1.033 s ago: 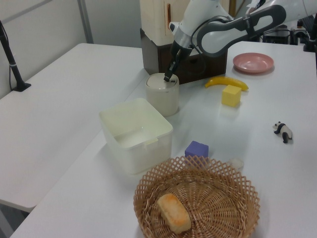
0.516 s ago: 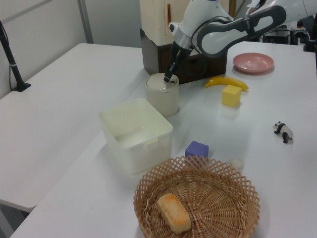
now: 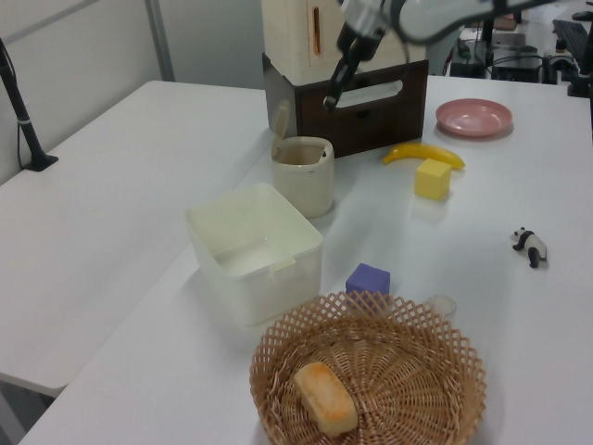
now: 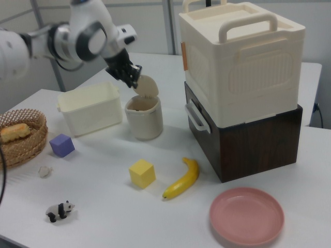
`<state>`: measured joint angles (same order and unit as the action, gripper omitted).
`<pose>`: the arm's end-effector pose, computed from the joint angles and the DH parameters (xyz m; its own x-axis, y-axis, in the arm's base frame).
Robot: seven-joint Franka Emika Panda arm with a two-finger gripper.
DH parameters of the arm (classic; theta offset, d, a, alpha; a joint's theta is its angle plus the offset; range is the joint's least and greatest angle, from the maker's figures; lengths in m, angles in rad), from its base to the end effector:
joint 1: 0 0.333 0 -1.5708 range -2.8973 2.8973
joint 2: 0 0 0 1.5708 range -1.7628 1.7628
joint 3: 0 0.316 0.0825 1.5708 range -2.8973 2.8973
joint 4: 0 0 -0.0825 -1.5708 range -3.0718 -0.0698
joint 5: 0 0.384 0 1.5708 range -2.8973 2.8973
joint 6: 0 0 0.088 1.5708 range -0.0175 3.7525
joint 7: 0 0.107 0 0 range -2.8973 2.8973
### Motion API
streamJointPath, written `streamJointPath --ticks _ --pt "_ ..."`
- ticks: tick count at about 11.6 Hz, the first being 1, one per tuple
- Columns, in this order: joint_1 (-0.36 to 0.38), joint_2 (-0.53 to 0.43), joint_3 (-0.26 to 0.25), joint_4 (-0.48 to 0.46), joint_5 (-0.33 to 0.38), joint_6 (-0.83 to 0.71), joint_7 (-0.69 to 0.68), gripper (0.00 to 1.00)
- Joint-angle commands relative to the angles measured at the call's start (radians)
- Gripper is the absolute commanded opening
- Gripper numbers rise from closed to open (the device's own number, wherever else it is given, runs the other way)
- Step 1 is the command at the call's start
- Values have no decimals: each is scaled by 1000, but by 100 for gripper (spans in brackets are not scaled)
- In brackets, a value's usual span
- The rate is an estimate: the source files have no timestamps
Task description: Open the trash can
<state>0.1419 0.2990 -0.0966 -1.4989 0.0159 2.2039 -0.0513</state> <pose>0.6863 0.0405 0.5419 0.9134 0.0985 0.3950 0.0929 -0.9951 0.0332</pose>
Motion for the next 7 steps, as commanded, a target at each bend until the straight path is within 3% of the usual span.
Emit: streamJointPath --ticks 1,2,5,6,7 --pt "7 -170 -11 -63 7 -243 7 44" --pt "7 -197 -11 -70 6 -295 7 51" --pt "-10 -309 -11 -152 3 -477 5 92" --pt "-12 -320 -11 -150 -4 -545 5 100" --pt "-13 -339 -9 -155 -11 -564 1 100"
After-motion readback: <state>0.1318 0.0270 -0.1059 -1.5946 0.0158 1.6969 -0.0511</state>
